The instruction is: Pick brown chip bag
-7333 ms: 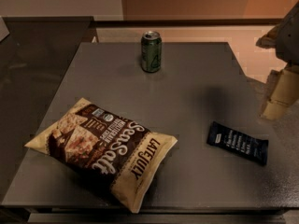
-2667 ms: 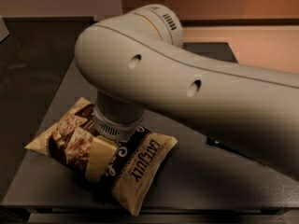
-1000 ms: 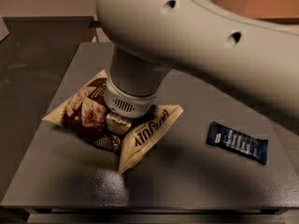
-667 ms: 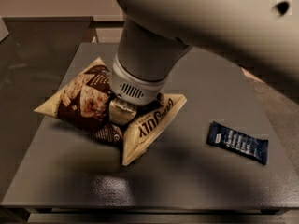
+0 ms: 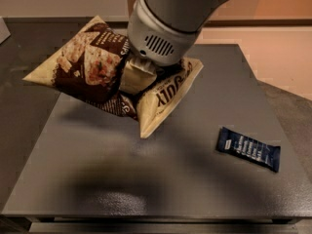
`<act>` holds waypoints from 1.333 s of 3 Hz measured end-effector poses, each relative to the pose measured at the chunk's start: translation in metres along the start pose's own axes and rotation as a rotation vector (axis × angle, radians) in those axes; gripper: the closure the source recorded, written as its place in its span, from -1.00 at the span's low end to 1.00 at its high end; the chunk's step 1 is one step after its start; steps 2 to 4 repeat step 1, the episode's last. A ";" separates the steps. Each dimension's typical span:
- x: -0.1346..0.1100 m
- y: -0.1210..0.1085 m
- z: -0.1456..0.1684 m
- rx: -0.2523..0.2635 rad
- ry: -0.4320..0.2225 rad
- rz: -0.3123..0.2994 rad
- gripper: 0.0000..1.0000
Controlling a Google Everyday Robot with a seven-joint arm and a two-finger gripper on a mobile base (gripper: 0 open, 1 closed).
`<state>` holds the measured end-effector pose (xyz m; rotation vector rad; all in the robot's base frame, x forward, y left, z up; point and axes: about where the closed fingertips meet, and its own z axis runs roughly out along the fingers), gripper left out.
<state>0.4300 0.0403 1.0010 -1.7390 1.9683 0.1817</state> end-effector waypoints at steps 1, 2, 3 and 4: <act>-0.006 0.003 -0.008 0.017 -0.006 -0.010 1.00; -0.006 0.003 -0.008 0.017 -0.006 -0.010 1.00; -0.006 0.003 -0.008 0.017 -0.006 -0.010 1.00; -0.006 0.003 -0.008 0.017 -0.006 -0.010 1.00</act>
Offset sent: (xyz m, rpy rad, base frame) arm 0.0000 0.0000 0.0000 0.0000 0.0000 0.0000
